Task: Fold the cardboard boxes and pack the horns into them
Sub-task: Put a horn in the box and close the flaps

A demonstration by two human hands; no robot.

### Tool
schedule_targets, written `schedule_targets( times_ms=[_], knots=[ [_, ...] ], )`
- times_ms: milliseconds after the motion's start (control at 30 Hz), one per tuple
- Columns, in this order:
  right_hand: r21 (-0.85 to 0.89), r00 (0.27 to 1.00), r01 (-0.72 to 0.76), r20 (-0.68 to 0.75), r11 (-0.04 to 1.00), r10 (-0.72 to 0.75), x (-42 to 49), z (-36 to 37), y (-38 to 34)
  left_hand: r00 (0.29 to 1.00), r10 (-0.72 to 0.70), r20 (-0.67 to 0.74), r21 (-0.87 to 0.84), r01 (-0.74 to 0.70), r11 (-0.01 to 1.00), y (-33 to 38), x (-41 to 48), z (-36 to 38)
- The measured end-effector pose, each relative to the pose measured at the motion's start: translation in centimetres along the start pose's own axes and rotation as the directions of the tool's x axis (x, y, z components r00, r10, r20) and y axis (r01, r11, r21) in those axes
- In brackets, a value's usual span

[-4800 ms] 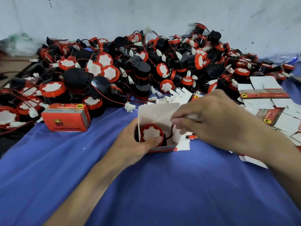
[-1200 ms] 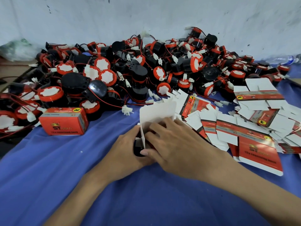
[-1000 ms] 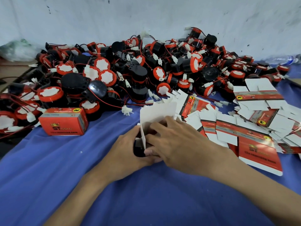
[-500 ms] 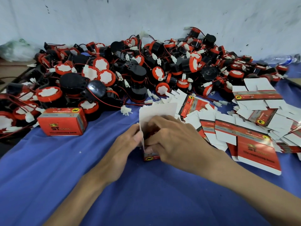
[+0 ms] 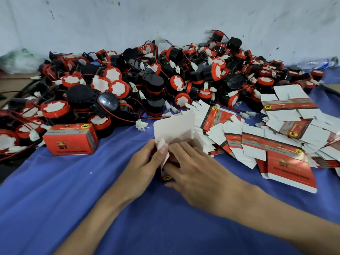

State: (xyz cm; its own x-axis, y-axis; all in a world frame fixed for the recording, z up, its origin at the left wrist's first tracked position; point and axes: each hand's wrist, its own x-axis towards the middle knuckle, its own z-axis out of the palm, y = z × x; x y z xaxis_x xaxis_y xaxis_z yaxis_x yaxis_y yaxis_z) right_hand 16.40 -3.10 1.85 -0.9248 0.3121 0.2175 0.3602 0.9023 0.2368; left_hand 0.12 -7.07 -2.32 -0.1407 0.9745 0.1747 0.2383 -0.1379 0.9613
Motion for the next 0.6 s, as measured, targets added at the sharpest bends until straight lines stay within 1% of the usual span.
schedule_targets(
  times_ms=[33,67,100,133,167,200,233,267,300,333,400,433,467,500,533,600],
  knots=[
    [0.077,0.999,0.028,-0.048,0.997,-0.024,-0.5,0.2,0.2,1.000,-0.007,-0.003,0.003,0.007,1.000,0.0,0.0,0.0],
    [0.165,0.992,0.048,-0.127,0.985,-0.027,-1.1,0.3,0.6,1.000,-0.010,-0.003,0.006,0.010,1.000,0.0,0.1,0.1],
    [0.253,0.970,0.057,-0.242,0.966,0.006,-1.7,0.5,1.0,1.000,-0.015,-0.003,0.004,0.015,1.000,0.0,0.2,0.1],
    [0.319,0.924,0.051,-0.374,0.946,0.076,-2.2,0.5,1.4,1.000,-0.026,-0.008,0.006,0.026,1.000,0.0,0.3,0.2],
    [0.367,0.858,0.027,-0.485,0.930,0.167,-2.7,0.5,1.8,0.999,-0.040,-0.022,0.019,0.040,0.999,0.0,0.4,0.3],
    [0.415,0.797,-0.007,-0.547,0.910,0.256,-3.0,0.6,2.2,0.998,-0.052,-0.046,0.048,0.054,0.997,0.0,0.6,0.5],
    [0.472,0.761,-0.035,-0.559,0.881,0.330,-3.2,0.8,2.5,0.995,-0.057,-0.076,0.086,0.064,0.994,-0.1,0.7,0.6],
    [0.536,0.756,-0.050,-0.531,0.843,0.383,-3.3,1.1,2.6,0.993,-0.057,-0.103,0.115,0.069,0.991,0.0,0.8,0.7],
    [0.592,0.774,-0.052,-0.484,0.804,0.407,-3.3,1.5,2.5,0.992,-0.047,-0.120,0.123,0.062,0.990,0.1,0.8,0.8],
    [0.636,0.805,-0.036,-0.439,0.771,0.400,-3.3,1.8,2.3,0.991,-0.027,-0.129,0.115,0.042,0.992,0.3,0.8,0.9],
    [0.690,0.874,0.019,-0.363,0.723,0.323,-3.2,2.5,1.8,0.990,0.045,-0.134,0.092,-0.033,0.995,0.5,0.7,1.0],
    [0.706,0.897,0.030,-0.331,0.708,0.293,-3.2,3.0,1.6,0.987,0.083,-0.138,0.083,-0.072,0.994,0.6,0.6,1.1],
    [0.730,0.905,0.018,-0.302,0.683,0.298,-3.3,3.2,1.5,0.983,0.108,-0.146,0.072,-0.098,0.993,0.6,0.5,1.4],
    [0.776,0.899,-0.003,-0.274,0.630,0.342,-3.4,3.3,1.6,0.979,0.121,-0.162,0.068,-0.111,0.991,0.6,0.5,1.5],
    [0.840,0.877,-0.016,-0.248,0.542,0.411,-3.4,3.3,1.7,0.975,0.129,-0.181,0.072,-0.118,0.990,0.6,0.4,1.7],
    [0.947,0.822,0.007,-0.187,0.320,0.537,-3.3,2.9,2.1,0.961,0.179,-0.209,0.123,-0.156,0.980,0.6,0.3,1.9]
  ],
)
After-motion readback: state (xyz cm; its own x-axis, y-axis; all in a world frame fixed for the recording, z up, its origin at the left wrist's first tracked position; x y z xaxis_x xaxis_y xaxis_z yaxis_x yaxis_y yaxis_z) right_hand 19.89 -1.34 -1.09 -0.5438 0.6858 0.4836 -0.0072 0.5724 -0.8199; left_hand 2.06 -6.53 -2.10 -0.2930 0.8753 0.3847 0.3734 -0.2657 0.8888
